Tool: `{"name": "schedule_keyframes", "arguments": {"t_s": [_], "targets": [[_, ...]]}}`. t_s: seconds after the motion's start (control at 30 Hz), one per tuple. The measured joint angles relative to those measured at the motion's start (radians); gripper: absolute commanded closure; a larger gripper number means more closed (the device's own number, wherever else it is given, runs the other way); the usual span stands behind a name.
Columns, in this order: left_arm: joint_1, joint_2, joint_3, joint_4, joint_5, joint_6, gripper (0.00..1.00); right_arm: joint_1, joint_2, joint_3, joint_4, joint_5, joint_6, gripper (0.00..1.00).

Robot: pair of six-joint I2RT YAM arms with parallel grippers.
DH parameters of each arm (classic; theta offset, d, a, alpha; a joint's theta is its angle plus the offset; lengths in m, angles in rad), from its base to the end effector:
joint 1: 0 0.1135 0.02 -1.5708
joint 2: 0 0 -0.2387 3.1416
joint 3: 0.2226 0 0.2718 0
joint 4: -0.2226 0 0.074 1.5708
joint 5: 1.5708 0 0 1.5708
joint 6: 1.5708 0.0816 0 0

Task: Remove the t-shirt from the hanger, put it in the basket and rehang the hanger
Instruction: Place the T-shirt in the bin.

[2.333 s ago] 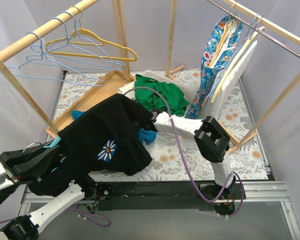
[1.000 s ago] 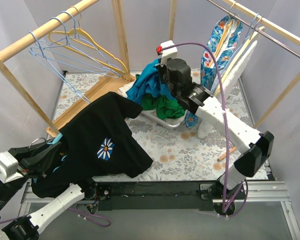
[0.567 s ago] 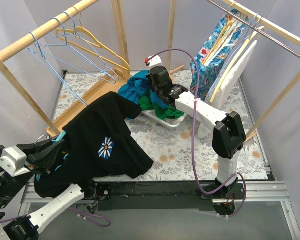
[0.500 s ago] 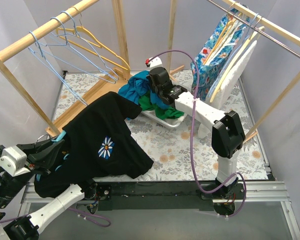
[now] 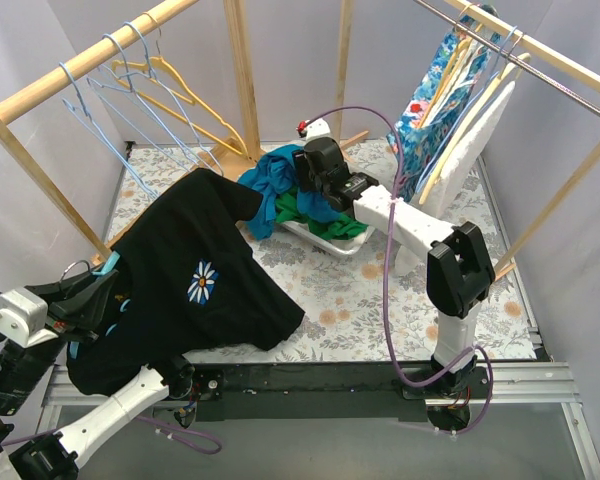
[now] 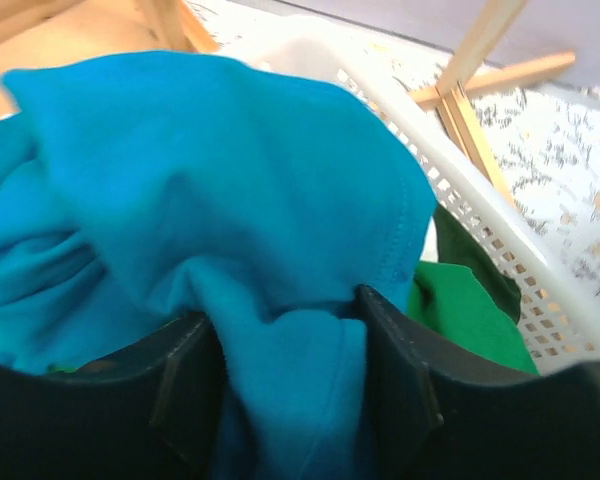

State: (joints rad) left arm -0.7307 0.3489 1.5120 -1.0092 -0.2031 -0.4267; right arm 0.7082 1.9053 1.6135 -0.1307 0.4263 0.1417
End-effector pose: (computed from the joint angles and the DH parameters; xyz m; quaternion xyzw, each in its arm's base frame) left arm 0.0094 0.0137 0.4859 0.0219 0.6515 -0.3580 0.6685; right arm 0.4053 0.3027 0.2594 -0.1190 0.8201 0.0570 0.5568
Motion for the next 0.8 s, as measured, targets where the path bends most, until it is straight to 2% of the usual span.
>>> {"name": "schedule_keyframes", "arguments": {"t_s": [0.43,0.63,0.8], "targets": [[0.0,0.001,0.013,-0.092,-0.047,-0.013,1.0,0.169,-0.181,-0.062,0.029,-0.009,-0.159,0.36],[0.0,0.001,0.002,-0.106,-0.069,-0.027,1.0,0.252,-0.182,-0.075,0.034,0.001,-0.203,0.35],[0.0,0.0,0.0,-0.115,-0.095,-0.042,1.0,0.286,-0.119,-0.069,0.037,-0.024,-0.211,0.35]]}}
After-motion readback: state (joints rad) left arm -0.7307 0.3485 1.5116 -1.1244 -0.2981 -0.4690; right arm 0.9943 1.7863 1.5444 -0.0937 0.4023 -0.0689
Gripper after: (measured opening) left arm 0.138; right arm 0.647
